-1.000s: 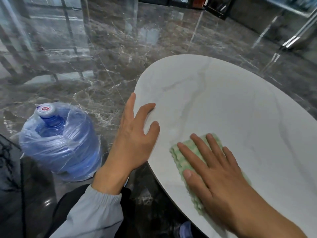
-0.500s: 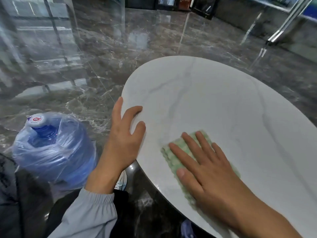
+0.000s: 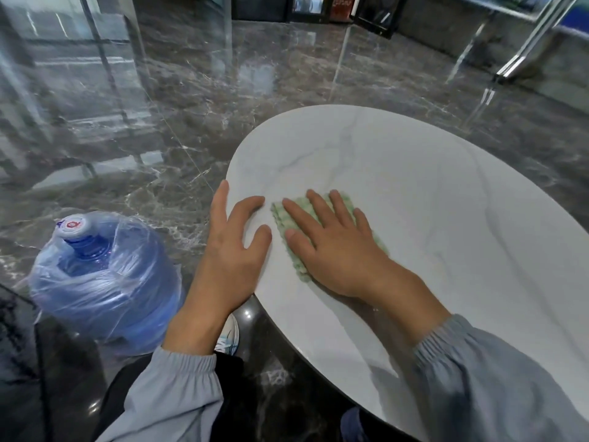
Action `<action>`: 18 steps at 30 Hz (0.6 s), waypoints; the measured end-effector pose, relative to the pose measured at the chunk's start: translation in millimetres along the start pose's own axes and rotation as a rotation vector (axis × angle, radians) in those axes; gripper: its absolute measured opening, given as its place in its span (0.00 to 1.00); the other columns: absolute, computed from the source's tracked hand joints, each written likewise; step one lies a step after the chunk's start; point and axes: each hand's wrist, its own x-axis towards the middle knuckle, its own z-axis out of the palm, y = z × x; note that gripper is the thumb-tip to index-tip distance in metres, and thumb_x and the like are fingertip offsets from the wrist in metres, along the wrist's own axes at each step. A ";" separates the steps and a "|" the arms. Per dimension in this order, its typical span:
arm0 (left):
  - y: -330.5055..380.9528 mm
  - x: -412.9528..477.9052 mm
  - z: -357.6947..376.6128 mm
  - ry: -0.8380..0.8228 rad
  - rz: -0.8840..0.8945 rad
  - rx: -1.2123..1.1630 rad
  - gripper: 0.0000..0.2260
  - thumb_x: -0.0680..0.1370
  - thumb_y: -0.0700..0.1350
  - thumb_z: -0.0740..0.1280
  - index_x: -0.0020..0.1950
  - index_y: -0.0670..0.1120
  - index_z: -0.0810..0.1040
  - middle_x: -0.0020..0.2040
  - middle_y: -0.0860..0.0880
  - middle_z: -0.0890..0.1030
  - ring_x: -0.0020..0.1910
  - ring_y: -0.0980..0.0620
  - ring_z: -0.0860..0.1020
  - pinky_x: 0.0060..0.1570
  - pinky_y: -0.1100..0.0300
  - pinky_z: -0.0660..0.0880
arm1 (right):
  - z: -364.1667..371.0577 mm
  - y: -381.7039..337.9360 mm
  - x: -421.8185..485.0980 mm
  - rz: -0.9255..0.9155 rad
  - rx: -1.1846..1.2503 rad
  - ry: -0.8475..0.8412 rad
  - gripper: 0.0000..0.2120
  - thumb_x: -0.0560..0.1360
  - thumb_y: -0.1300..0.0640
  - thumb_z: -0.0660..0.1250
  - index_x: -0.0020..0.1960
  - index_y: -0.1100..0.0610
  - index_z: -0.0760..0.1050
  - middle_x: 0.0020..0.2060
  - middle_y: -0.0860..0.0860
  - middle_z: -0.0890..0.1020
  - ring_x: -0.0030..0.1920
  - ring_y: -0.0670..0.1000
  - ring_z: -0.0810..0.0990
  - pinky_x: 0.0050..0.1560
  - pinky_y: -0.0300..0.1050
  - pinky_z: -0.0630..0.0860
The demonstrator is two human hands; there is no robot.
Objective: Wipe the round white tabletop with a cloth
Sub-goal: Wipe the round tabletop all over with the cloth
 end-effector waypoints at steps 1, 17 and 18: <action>-0.2 0.3 -0.1 0.005 0.003 0.004 0.19 0.79 0.53 0.62 0.70 0.58 0.75 0.85 0.54 0.51 0.66 0.88 0.49 0.56 0.88 0.52 | 0.9 -3.9 7.9 0.006 -0.001 0.003 0.26 0.85 0.37 0.41 0.81 0.32 0.38 0.83 0.43 0.38 0.81 0.52 0.32 0.79 0.62 0.36; -6.6 0.6 4.8 0.127 -0.006 -0.173 0.23 0.80 0.63 0.57 0.76 0.64 0.67 0.83 0.59 0.58 0.76 0.71 0.62 0.63 0.82 0.58 | 12.8 -21.0 -13.0 -0.140 -0.034 0.030 0.26 0.80 0.32 0.36 0.77 0.26 0.34 0.81 0.37 0.34 0.79 0.46 0.27 0.79 0.57 0.33; -6.0 1.0 4.9 0.138 -0.006 -0.180 0.24 0.80 0.62 0.56 0.77 0.62 0.67 0.83 0.58 0.60 0.77 0.70 0.60 0.65 0.82 0.57 | 10.4 -27.4 12.7 -0.137 -0.035 0.030 0.26 0.82 0.34 0.38 0.79 0.29 0.36 0.82 0.39 0.37 0.80 0.48 0.29 0.79 0.60 0.35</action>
